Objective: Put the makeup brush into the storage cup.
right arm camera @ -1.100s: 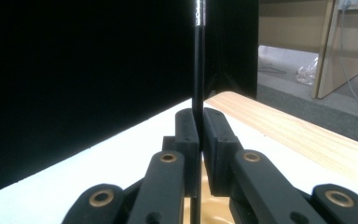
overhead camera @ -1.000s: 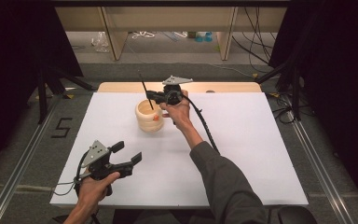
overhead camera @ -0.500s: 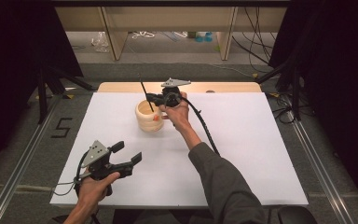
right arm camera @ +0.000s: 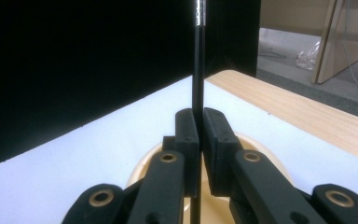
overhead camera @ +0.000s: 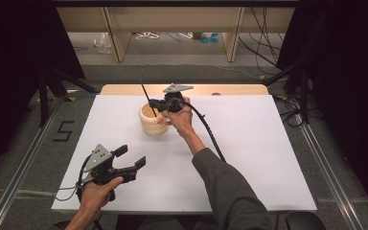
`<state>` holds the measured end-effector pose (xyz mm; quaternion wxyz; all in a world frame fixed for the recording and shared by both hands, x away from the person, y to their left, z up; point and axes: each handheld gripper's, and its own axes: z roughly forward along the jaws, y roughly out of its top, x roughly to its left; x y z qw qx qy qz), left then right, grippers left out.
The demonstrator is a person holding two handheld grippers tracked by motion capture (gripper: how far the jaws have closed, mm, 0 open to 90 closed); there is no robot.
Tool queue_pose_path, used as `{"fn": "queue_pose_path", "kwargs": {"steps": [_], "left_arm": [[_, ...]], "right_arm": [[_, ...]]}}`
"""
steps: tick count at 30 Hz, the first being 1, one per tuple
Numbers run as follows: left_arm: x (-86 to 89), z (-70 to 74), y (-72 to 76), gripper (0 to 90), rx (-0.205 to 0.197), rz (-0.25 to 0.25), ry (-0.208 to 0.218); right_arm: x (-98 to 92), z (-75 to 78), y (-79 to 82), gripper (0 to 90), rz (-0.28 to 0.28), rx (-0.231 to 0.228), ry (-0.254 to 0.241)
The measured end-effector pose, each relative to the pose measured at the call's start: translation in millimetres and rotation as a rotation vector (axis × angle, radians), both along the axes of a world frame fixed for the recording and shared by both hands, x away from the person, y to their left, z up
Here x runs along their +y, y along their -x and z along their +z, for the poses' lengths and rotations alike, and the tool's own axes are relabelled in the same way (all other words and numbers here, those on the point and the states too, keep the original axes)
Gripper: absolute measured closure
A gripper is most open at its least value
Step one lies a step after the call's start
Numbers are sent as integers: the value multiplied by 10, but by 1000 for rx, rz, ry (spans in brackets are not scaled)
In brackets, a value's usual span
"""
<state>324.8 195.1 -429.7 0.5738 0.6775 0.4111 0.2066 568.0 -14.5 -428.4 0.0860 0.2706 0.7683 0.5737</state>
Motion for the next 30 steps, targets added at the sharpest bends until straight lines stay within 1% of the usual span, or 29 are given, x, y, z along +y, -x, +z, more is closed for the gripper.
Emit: {"fn": "queue_pose_path", "kwargs": {"steps": [2,3,4,5,6,8,13,15,16,17,18,19,20,21,23,25,26,28,29,30], "left_arm": [[2,0,-1,159,0,0,-1],[1,0,-1,159,0,0,0],[-1,0,0,160,0,0,1],[0,1,1,160,-1,0,1],[0,1,0,159,-1,0,0],[1,0,-1,159,0,-1,-1],[1,1,0,160,-1,1,-1],[1,1,-1,159,-1,1,-1],[2,0,-1,160,-1,1,-1],[2,0,-2,159,0,1,-1],[1,0,-2,159,0,1,-2],[1,0,-1,159,-1,1,-2],[1,0,-1,160,-1,1,-2],[1,-1,-2,159,-1,1,-2],[-3,-5,-5,159,-2,-2,-4],[-6,-6,-5,159,-3,-3,-4],[-6,-2,-4,160,-4,-4,-5],[0,-2,-3,159,-3,-1,-4],[2,-1,-3,159,-3,-1,-4],[2,-1,-3,159,-3,0,-4]], "right_arm": [[17,-29,2,856,0,-7,9],[26,-38,4,857,2,0,4],[20,-42,3,856,-5,-8,24],[23,-44,5,856,-3,-5,24],[29,-52,0,856,2,-12,14],[18,-46,5,856,-3,-9,27],[0,-49,1,856,-9,-7,44],[-11,-52,1,856,-15,-8,44],[-12,-64,-6,855,-8,-7,29],[-25,-65,-5,854,-20,-8,45],[-24,-78,-11,852,-12,3,34],[-44,-76,-10,851,-16,14,54],[-54,-78,-11,848,-19,13,56],[-59,-81,-11,830,-30,12,49],[-61,-78,-15,784,-31,17,25],[-72,-64,-12,774,-33,23,33],[-82,-34,-10,735,-45,6,34],[-92,-11,-10,707,-54,13,25],[-105,8,-7,682,-62,18,31],[-113,22,-7,654,-63,22,26]]}}
